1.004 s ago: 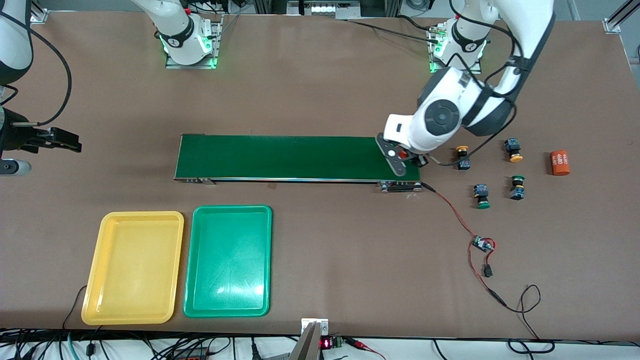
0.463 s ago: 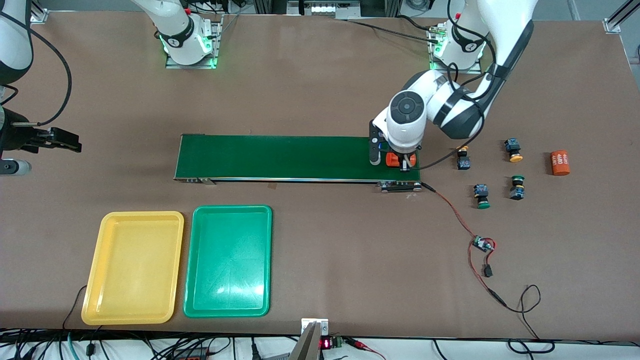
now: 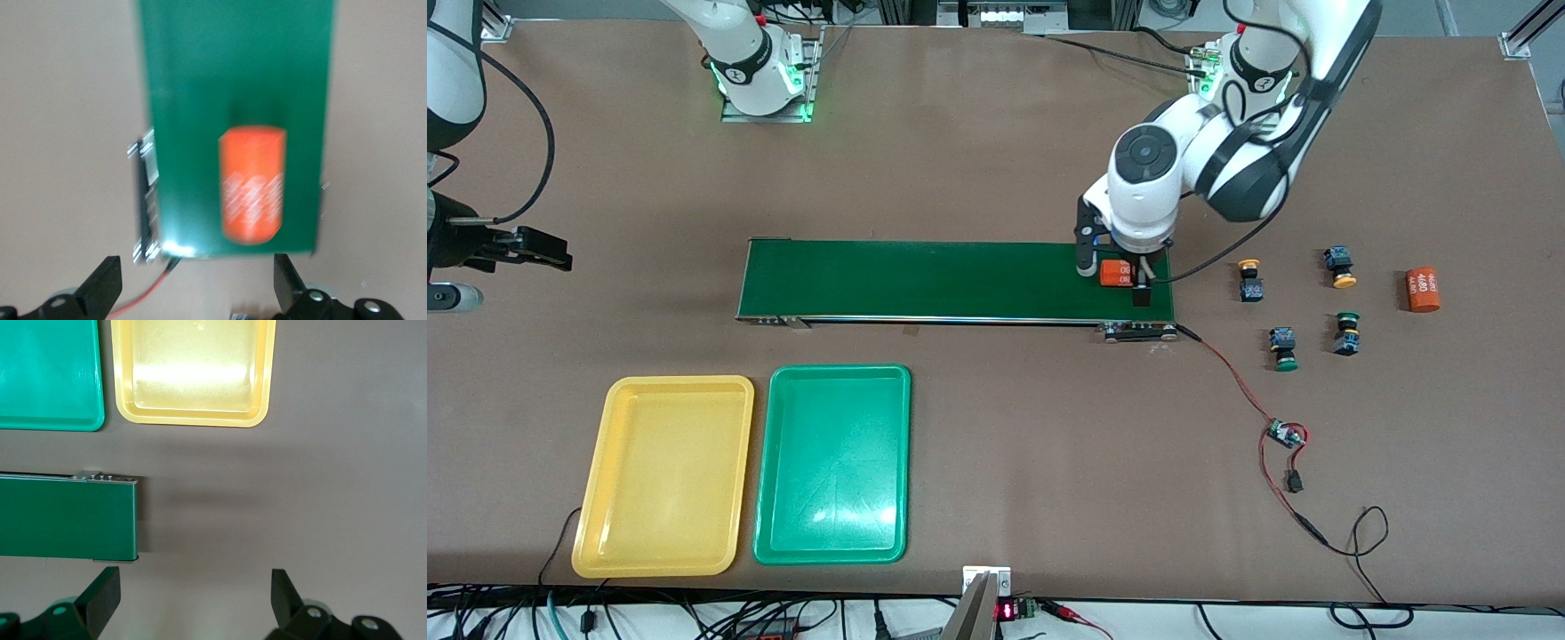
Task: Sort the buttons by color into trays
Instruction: 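Lower the orange cylinder onto the green conveyor and open the left gripper, then move the left gripper back to the buttons and grasp a black button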
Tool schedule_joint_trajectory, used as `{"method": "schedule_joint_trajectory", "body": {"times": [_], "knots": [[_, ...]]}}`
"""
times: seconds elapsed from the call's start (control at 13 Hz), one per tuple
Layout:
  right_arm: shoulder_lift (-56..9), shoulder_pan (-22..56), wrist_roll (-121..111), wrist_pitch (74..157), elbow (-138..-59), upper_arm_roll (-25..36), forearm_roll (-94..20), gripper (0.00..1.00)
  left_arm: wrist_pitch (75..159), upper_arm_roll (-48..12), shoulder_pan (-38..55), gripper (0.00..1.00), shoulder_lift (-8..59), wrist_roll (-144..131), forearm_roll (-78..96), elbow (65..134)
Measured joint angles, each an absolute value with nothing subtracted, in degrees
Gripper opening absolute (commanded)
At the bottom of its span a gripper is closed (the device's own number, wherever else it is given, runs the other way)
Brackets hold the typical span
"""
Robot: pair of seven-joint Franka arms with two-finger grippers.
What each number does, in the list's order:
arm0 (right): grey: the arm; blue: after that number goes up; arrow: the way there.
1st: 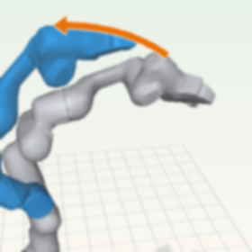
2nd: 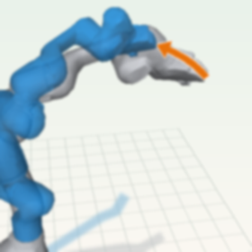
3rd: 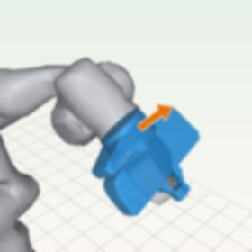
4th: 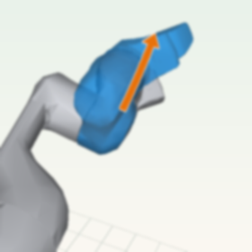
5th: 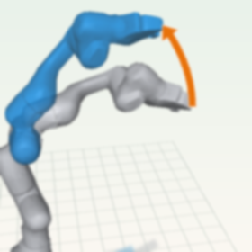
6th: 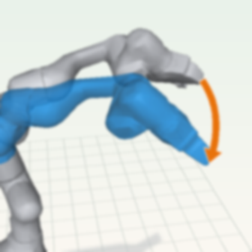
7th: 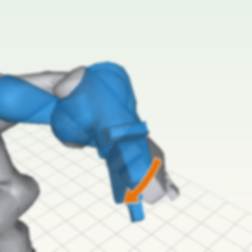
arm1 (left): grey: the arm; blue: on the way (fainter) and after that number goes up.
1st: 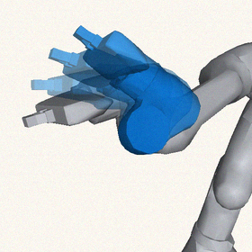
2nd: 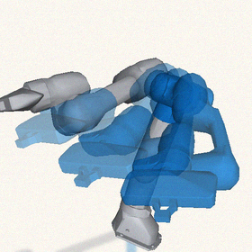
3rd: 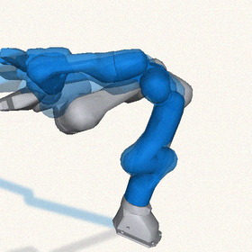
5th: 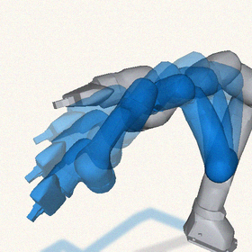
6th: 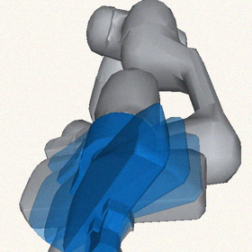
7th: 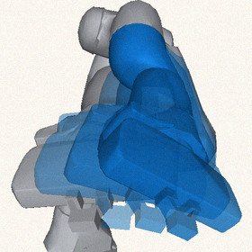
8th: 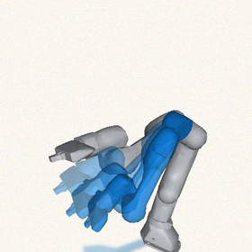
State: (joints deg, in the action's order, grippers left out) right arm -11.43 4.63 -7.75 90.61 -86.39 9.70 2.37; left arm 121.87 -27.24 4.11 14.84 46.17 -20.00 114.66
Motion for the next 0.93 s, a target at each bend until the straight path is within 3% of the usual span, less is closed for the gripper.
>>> {"method": "schedule_joint_trajectory", "body": {"times": [0.54,0.93], "knots": [[-11.4,4.6,-7.7,90.6,-86.4,9.7,2.4,1.00,123.9,-13.8,-7.6,1.00,14.6,38.7,-8.3,115.5],[-11.4,4.6,-7.7,90.6,-86.4,9.7,2.4,1.00,124.1,-13.2,-9.7,1.00,15.0,3.0,-5.6,122.1]]}}
